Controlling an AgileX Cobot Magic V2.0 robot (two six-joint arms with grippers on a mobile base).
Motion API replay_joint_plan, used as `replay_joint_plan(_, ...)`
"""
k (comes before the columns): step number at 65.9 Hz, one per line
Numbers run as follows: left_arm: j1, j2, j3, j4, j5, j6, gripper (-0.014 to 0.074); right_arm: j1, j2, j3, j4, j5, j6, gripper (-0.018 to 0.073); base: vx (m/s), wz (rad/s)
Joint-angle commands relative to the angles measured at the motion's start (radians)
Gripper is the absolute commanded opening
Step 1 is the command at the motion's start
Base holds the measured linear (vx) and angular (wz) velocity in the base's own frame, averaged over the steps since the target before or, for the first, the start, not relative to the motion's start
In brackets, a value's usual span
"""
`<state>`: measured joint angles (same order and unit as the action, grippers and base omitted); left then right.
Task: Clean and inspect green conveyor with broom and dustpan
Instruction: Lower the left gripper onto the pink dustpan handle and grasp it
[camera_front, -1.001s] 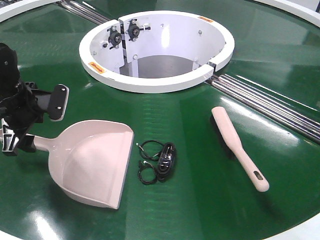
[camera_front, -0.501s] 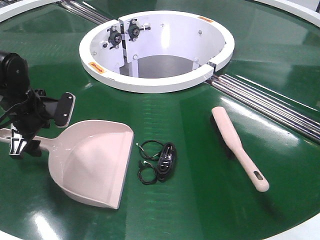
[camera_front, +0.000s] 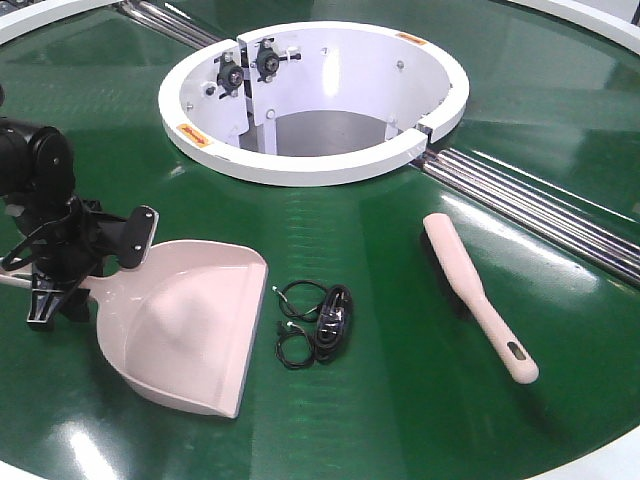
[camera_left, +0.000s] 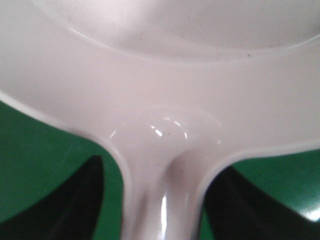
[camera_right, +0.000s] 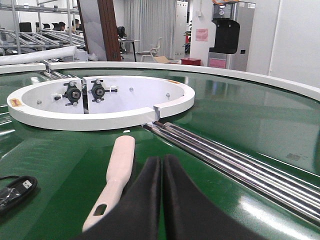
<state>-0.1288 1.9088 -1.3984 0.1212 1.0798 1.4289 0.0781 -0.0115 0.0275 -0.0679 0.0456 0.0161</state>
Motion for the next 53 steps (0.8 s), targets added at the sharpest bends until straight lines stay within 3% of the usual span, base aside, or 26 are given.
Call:
replay_joint_plan(1,-0.006,-0.049,-0.028,0.012,0.015,0.000,0.0221,-0.006,-0.011,0.003,-0.004,-0.071,-0.005,-0.0009,0.00,0.00)
replay_joint_plan(12,-0.006,-0.053,-0.028,0.012,0.055,0.000,-0.0009,-0.006,-0.011,0.003,-0.004,-0.071,-0.005,-0.0009,0.00,0.00)
replay_joint_plan(28,-0.034,-0.079,-0.029,0.019,0.079,-0.030,-0.0008,-0.006,-0.011,0.003,-0.004,-0.071,-0.005,-0.0009,0.00,0.00)
replay_joint_plan(34,-0.044,-0.085,-0.029,0.027,0.083,-0.081,-0.0008,-0.006,-0.011,0.003,-0.004,-0.071,-0.005,-0.0009,0.00,0.00)
replay_joint_plan(44,-0.079,-0.085,-0.029,0.106,0.082,-0.185,-0.0008,-0.006,-0.011,0.003,-0.004,-0.071,-0.005,-0.0009,0.00,0.00)
replay_joint_plan(53,-0.095,-0.085,-0.029,0.120,0.088,-0.197,-0.0008,-0.006,-0.011,0.003,-0.004,-0.071,-0.005,-0.0009,0.00,0.00)
